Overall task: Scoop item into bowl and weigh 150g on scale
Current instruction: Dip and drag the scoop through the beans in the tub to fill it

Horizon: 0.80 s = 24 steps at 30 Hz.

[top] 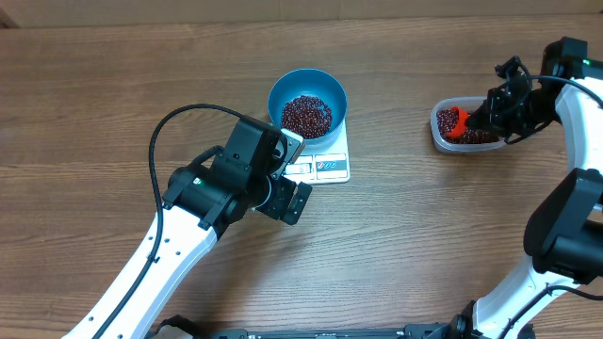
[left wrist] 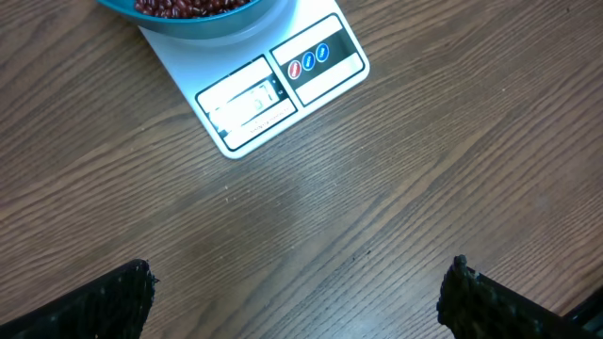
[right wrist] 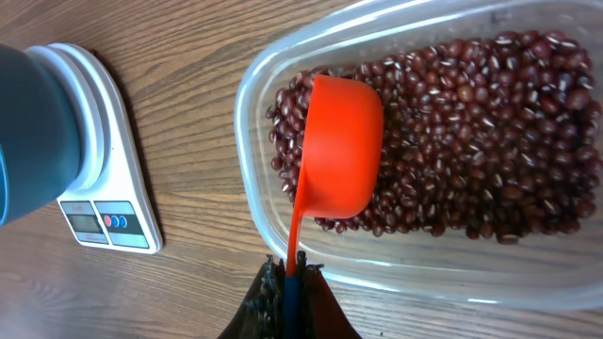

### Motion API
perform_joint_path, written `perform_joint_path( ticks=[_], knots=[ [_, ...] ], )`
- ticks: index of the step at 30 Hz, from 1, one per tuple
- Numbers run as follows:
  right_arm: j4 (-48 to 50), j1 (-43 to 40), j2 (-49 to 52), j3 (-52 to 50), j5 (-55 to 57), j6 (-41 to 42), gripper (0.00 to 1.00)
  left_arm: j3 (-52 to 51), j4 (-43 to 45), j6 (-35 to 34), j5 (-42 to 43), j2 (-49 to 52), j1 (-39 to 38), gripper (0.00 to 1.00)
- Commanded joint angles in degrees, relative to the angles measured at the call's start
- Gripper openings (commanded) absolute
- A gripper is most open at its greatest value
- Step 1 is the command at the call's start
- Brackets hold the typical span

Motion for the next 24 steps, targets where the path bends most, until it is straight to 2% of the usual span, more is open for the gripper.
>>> perform_joint_path(
  ticks=[1,10,16,24],
  knots=[
    [0.1,-0.9,0.3,-0.2,-1.4,-0.5,0.03,0.2,0.1,0.0,0.8,-0.2,-0.3,0.99],
    [-0.3,-1.6,0.6,-0.2,-2.9,-2.5,0.04,0.2,0.1,0.0,0.8,-0.2,-0.3,1.0],
    [0.5,-2.4,1.2,-1.8,-9.3,-4.5,0.04,0.2,0.1,0.0,0.8,-0.2,-0.3,1.0],
    [-0.3,-5.6,1.2,-3.2,-9.4,-4.5,0.04,0.2,0.1,0.0,0.8,-0.2,-0.3,1.0]
  ],
)
